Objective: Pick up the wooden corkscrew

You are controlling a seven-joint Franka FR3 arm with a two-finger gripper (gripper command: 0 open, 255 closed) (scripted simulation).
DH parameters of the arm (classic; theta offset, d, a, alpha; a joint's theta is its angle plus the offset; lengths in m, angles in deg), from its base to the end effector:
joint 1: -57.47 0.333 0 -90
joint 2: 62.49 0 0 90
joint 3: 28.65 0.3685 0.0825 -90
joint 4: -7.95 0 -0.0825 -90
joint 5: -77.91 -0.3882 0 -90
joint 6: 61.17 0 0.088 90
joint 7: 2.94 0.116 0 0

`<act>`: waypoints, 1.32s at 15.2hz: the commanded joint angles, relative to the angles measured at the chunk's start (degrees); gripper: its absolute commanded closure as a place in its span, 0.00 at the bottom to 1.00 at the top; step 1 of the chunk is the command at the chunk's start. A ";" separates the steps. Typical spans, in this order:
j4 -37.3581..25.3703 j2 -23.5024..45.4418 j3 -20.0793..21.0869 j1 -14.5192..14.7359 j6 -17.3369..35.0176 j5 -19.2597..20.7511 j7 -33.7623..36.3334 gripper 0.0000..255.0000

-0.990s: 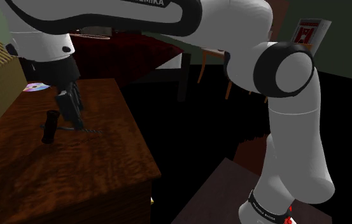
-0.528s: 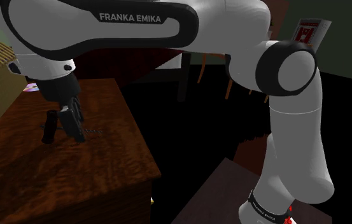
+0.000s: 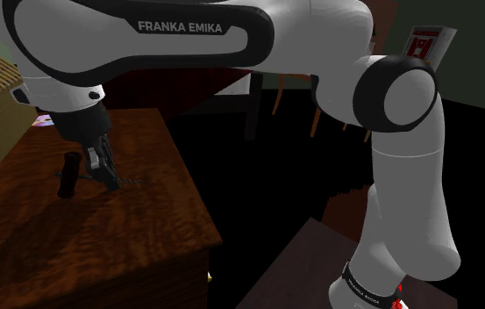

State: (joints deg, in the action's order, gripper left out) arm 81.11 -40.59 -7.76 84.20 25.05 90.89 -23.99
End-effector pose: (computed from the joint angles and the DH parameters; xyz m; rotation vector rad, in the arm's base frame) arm 0.5082 0.4435 0.5767 2.5051 1.6826 -0.1614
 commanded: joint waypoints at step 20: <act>-22.16 6.50 -0.31 3.90 -15.63 2.47 -1.41 1.00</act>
State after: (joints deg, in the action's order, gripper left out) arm 60.36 -34.70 -8.01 87.82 10.24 93.14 -25.27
